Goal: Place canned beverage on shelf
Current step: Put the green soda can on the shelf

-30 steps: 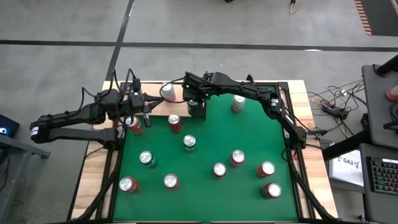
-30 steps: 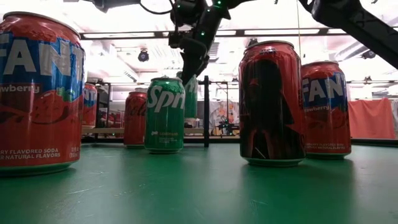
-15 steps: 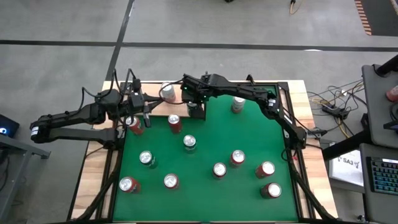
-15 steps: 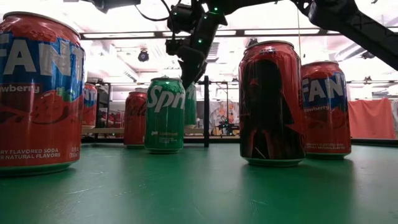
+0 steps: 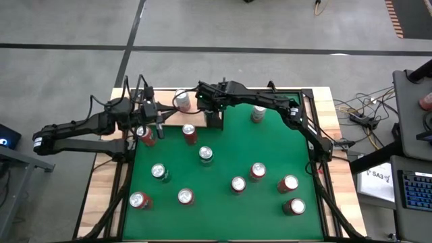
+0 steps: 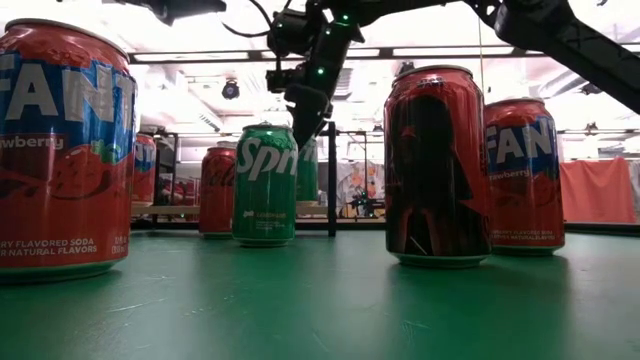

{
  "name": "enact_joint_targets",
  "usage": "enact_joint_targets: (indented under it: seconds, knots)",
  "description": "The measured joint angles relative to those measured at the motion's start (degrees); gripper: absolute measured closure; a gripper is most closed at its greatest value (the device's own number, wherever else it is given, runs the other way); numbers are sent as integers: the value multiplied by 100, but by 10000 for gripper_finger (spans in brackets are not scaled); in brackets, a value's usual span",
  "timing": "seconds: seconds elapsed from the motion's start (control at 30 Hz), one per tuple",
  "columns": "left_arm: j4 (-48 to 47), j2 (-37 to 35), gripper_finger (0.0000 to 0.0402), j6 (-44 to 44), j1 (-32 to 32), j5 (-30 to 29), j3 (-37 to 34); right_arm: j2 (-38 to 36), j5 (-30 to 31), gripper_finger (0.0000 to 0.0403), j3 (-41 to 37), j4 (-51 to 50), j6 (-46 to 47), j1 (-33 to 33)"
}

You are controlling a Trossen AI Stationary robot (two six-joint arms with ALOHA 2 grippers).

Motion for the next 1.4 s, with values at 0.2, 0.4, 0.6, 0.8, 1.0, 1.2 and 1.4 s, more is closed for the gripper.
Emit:
enact_joint_targets:
  seconds: [0.2, 0.4, 0.6, 0.8, 1.0, 1.2, 1.4]
  knots:
    - [5, 0, 402, 0, 0, 0, -7, -15, -7, 45, 0, 0, 30, 0]
    - [7, 0, 402, 0, 0, 0, -7, -99, -3, 44, 31, 56, 64, 0]
    - [5, 0, 402, 0, 0, 0, -7, -272, 280, 44, 33, 239, 118, 4]
    - [4, 0, 402, 102, 0, 1, -16, -454, 439, 44, 35, 347, 345, 11]
    - [28, -34, 402, 328, 0, 4, -110, -688, 432, 45, 38, 365, 665, 156]
    - [171, -155, 402, 524, 0, 11, -355, -822, 90, 77, 39, 371, 836, 513]
    - [201, -196, 402, 768, 0, 13, -411, -820, -325, 145, 7, 334, 1266, 789]
